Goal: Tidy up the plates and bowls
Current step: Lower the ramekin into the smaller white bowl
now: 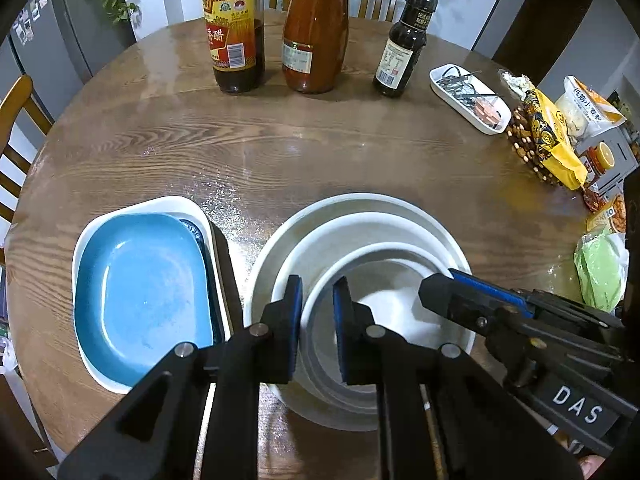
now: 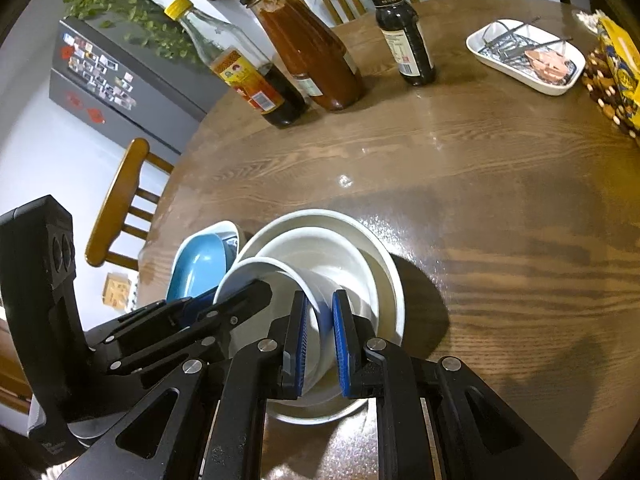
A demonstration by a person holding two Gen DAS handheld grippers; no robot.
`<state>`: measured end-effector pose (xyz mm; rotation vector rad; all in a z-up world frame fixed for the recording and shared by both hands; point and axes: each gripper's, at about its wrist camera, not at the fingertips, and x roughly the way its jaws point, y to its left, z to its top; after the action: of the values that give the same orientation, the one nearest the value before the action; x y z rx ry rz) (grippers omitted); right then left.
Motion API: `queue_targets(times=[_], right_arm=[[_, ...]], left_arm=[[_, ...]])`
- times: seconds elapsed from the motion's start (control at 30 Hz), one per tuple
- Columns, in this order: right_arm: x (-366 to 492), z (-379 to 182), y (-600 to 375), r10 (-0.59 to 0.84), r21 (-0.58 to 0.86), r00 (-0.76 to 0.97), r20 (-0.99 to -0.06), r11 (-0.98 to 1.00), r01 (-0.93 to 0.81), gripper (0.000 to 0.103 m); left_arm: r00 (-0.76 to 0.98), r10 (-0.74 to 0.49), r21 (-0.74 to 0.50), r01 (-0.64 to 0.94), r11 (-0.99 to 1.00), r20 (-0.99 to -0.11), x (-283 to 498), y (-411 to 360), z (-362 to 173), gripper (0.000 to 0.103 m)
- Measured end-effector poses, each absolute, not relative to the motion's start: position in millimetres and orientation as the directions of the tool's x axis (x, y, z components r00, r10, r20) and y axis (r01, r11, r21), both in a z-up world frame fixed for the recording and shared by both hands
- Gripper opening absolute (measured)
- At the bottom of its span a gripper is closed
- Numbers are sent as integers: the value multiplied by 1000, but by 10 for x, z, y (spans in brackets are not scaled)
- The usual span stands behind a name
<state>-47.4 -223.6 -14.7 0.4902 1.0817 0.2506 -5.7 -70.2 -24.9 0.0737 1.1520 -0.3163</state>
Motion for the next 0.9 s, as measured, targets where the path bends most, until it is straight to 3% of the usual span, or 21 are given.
queue_targets(times=[0.9], right_arm=[[-453,-160,-2162,353,404,466,-812,915,11,15]], left_arm=[[414,-194,-42,348,936,-890,-55,-786,-342,17]])
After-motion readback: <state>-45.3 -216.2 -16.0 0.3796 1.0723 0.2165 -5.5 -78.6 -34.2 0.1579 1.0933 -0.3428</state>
